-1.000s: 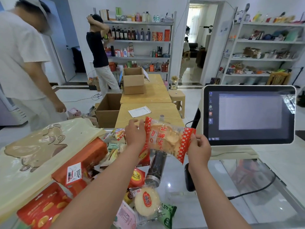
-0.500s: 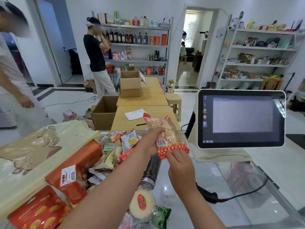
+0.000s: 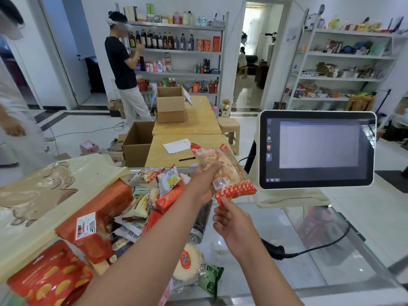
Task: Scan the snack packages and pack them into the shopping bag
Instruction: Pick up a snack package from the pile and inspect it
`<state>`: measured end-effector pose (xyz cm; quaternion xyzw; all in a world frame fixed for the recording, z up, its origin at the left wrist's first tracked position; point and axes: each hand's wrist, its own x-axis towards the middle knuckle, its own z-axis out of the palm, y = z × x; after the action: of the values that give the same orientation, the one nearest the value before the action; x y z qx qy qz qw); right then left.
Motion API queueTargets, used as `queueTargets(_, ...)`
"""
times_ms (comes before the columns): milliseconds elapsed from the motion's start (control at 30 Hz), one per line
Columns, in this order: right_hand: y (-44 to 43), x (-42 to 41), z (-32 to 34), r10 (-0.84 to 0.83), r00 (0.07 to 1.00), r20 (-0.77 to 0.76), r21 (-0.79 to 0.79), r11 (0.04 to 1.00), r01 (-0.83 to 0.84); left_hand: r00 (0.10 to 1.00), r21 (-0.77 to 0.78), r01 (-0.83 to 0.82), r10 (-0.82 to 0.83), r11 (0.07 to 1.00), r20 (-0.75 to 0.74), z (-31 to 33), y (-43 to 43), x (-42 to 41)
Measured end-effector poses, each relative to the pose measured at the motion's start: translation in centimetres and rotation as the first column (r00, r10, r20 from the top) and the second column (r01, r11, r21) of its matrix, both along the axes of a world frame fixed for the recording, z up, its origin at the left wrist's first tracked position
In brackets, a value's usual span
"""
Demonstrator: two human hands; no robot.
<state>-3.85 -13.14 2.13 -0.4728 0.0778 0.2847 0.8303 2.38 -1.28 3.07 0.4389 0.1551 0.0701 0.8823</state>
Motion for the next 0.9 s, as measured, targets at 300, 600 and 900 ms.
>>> queueTargets(300, -0.7, -0.2, -1.6, -0.114, 0.993, 0.01, -0.193, 0.975, 0.113, 0.995, 0.058, -0.058, 0.062, 0.997, -0.074, -1.6, -0.7, 0.4)
queueTargets(600, -2.7, -0.3, -3.9, -0.084, 0.994, -0.064, -0.204, 0.976, 0.069, 0.994, 0.1, -0.005, 0.015, 0.995, -0.106, -4.1, -3.0, 0.5)
queueTargets(900, -6.8, 1.7, -6.8, 0.158, 0.926, 0.343, -0.745, 0.646, 0.166, 0.992, 0.14, -0.074, 0.087, 0.987, -0.09, -6.1, -3.2, 1.0)
